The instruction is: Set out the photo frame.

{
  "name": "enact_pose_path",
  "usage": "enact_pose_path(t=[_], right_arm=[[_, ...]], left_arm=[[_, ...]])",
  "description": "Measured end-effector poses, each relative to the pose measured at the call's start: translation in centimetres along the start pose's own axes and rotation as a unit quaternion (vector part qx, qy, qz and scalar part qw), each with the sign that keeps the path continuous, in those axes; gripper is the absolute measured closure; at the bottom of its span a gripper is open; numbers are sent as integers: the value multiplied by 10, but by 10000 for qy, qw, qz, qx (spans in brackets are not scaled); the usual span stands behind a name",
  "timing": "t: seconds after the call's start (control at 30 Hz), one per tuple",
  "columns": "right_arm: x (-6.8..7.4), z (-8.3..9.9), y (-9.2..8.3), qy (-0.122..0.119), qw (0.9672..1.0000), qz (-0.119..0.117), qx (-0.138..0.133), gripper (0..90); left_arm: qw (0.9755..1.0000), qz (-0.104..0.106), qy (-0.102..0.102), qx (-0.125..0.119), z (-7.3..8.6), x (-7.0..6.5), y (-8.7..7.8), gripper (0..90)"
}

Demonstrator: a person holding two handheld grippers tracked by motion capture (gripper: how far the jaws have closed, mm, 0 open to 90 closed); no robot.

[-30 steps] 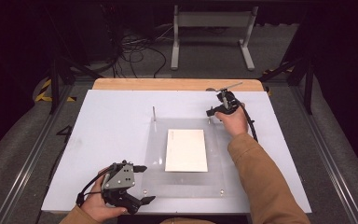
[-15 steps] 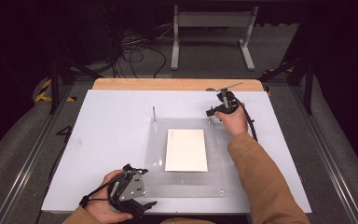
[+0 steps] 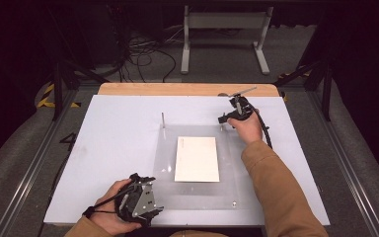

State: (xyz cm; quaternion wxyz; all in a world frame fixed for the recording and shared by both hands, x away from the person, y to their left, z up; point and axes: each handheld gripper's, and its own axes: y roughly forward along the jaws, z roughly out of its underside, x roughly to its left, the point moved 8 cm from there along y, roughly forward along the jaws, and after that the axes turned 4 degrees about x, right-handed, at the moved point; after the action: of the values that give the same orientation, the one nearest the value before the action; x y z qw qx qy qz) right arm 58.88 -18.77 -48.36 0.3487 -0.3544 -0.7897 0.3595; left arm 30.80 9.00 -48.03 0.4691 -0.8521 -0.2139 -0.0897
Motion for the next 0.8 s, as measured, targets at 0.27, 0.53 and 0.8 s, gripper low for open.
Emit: enact_pose_path(t=[0.27, 0.53, 0.8], right_arm=[[-1, 0, 1, -46, 9999, -112, -16, 829], [-2, 0, 1, -73, 9998, -176, -20, 828], [-3, 0, 0, -80, 9996, -278, -45, 824]], left_arm=[[9995, 103, -25, -306, -4, 3, -8, 278], [9987, 225, -82, -461, -8, 7, -14, 324], [9975, 185, -63, -676, -13, 10, -21, 380]])
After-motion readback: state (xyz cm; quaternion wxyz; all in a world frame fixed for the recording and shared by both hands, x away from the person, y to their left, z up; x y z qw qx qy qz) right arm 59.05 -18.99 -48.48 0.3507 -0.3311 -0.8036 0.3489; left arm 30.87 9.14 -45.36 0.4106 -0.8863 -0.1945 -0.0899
